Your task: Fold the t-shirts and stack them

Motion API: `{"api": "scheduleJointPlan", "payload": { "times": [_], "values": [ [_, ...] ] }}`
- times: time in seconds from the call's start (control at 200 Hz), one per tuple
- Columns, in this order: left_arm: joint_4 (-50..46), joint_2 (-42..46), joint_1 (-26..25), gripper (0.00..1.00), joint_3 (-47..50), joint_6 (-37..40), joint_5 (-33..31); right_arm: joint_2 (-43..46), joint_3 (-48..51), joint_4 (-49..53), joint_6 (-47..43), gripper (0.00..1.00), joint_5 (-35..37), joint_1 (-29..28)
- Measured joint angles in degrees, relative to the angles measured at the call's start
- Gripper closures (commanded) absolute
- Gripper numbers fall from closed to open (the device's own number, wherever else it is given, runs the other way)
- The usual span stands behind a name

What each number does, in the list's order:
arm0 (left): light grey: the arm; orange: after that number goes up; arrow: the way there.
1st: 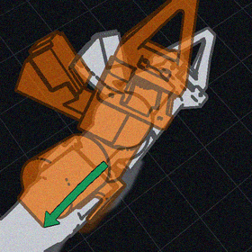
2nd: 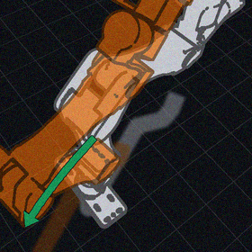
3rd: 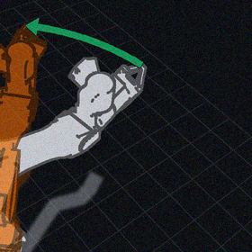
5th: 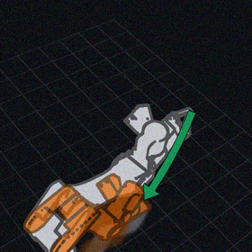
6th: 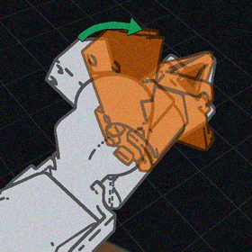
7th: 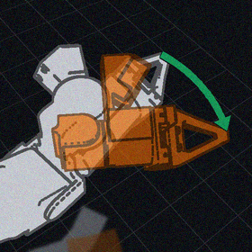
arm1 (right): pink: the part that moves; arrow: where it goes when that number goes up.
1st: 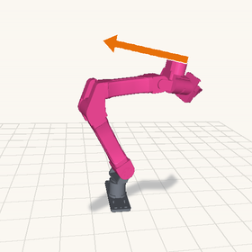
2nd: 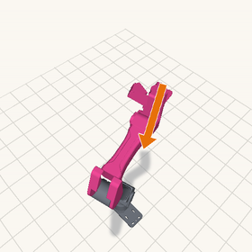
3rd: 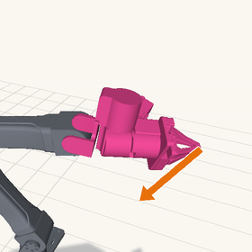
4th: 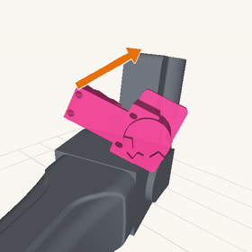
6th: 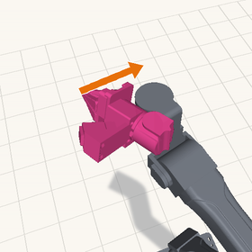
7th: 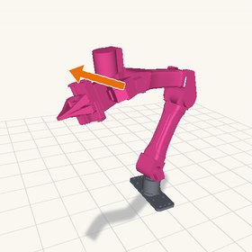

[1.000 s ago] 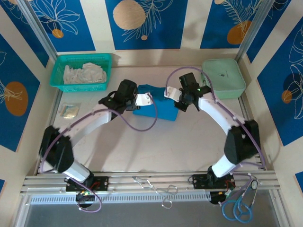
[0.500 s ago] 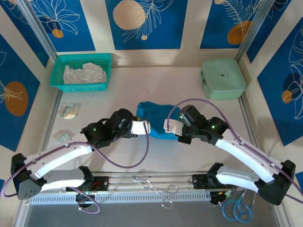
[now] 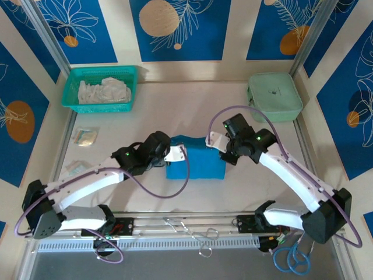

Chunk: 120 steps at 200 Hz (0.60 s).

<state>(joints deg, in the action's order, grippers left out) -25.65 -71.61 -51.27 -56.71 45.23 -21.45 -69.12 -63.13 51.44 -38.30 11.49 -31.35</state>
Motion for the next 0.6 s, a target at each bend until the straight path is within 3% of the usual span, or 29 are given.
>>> {"api": "scheduleJointPlan", "payload": {
  "times": [0.305, 0.6],
  "values": [
    [4.9, -12.7, 11.3, 1.00, -6.8, 0.3, 7.1, -13.2, -4.9, -5.0, -3.5, 1.00, -6.4, 6.9],
    [13.3, -25.2, 15.3, 1.00, -7.8, 0.0, 9.8, -29.8, -9.7, -12.2, -1.3, 1.00, -4.8, 10.3]
  ]
}}
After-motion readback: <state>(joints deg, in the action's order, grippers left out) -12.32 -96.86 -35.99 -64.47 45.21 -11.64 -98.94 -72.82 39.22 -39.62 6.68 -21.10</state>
